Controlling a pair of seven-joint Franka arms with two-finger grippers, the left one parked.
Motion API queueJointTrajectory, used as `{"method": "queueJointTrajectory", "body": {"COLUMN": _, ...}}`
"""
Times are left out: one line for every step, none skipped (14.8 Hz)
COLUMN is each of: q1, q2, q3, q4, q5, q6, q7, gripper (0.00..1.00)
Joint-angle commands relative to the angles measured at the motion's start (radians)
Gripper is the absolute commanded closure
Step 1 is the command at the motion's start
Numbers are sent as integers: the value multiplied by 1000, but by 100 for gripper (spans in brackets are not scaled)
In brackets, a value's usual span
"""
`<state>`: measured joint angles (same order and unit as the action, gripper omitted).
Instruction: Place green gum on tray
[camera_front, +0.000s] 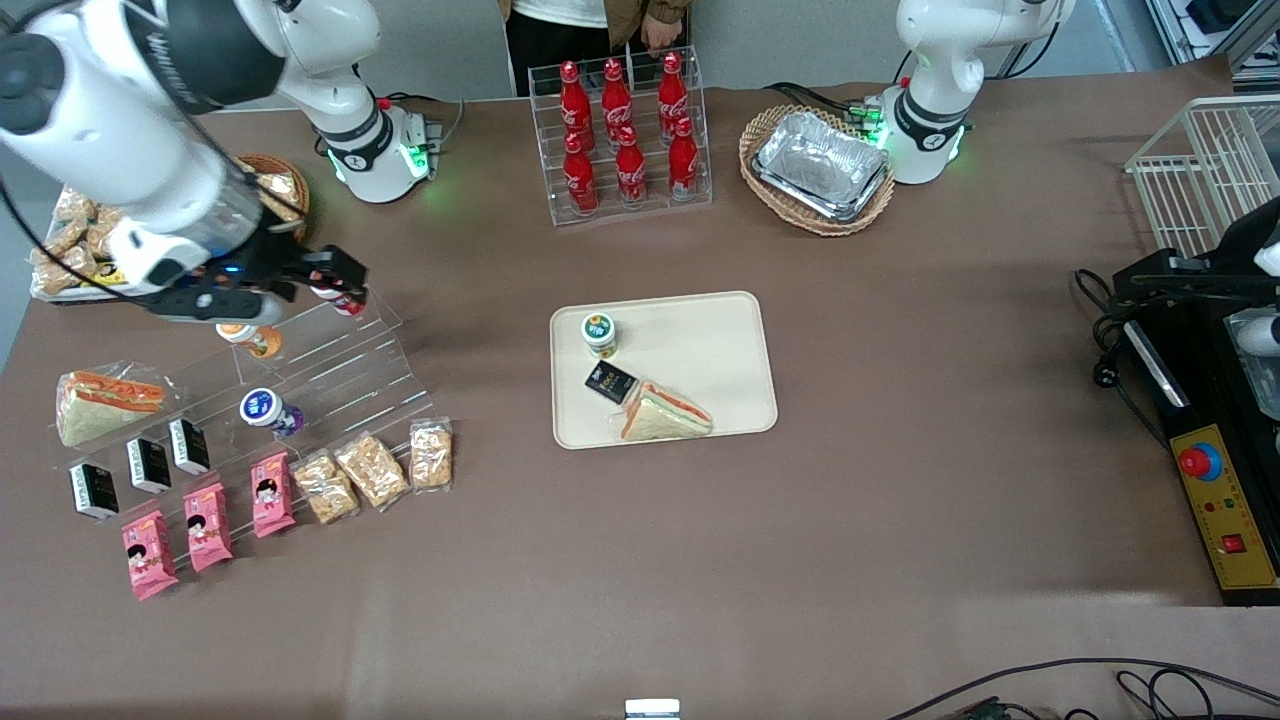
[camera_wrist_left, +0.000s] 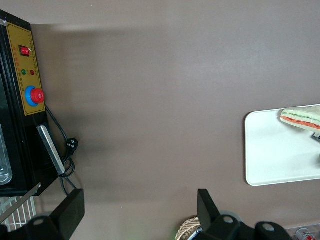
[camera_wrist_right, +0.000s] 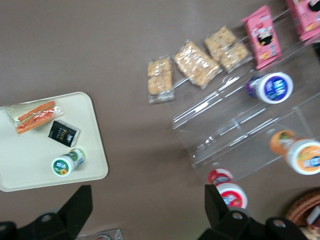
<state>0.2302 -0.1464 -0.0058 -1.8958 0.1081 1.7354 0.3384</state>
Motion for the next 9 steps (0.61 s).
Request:
{"method": "queueJointTrajectory", "body": {"q1": -95, "q2": 7, "q3": 10, "q4": 86, "q5": -11, "q6": -77, "q7": -97, "gripper": 0}}
{"method": "queueJointTrajectory", "body": {"q1": -116, "q2": 10, "q3": 10, "q4": 109, "q5": -11, "q6": -89, "q7": -99, "gripper": 0}}
{"method": "queueJointTrajectory", "body": {"q1": -133, "q2": 16, "q3": 10, "q4": 132, "q5": -13, "q6": -111, "q7": -98, "gripper": 0}}
{"method": "queueJointTrajectory", "body": {"q1": -146, "q2": 25, "q3": 10, "q4": 156, "q5": -13, "q6": -128, "q7": -101, "gripper": 0}}
{"method": "queueJointTrajectory", "body": {"q1": -163, "q2": 36, "q3": 10, "q4": 182, "q5": -13, "q6": -151, "q7": -110, "gripper": 0}}
{"method": "queueJointTrajectory", "body": {"q1": -173, "q2": 47, "q3": 10, "q4": 204, "q5": -13, "q6": -166, "q7": -122, "gripper": 0}}
{"method": "queueJointTrajectory", "body": {"q1": -184, "q2": 56, "q3": 9, "q4": 224, "q5": -13, "q6": -177, "q7": -125, "gripper": 0}}
{"method": "queueJointTrajectory", "body": {"q1": -196, "q2": 57, "q3": 9, "q4": 233, "q5": -15, "q6": -180, "q7": -125, "gripper": 0}}
{"method": "queueJointTrajectory", "body": {"q1": -209, "q2": 62, "q3": 9, "q4": 241, "q5": -15, "q6": -178, "q7": -125, "gripper": 0}}
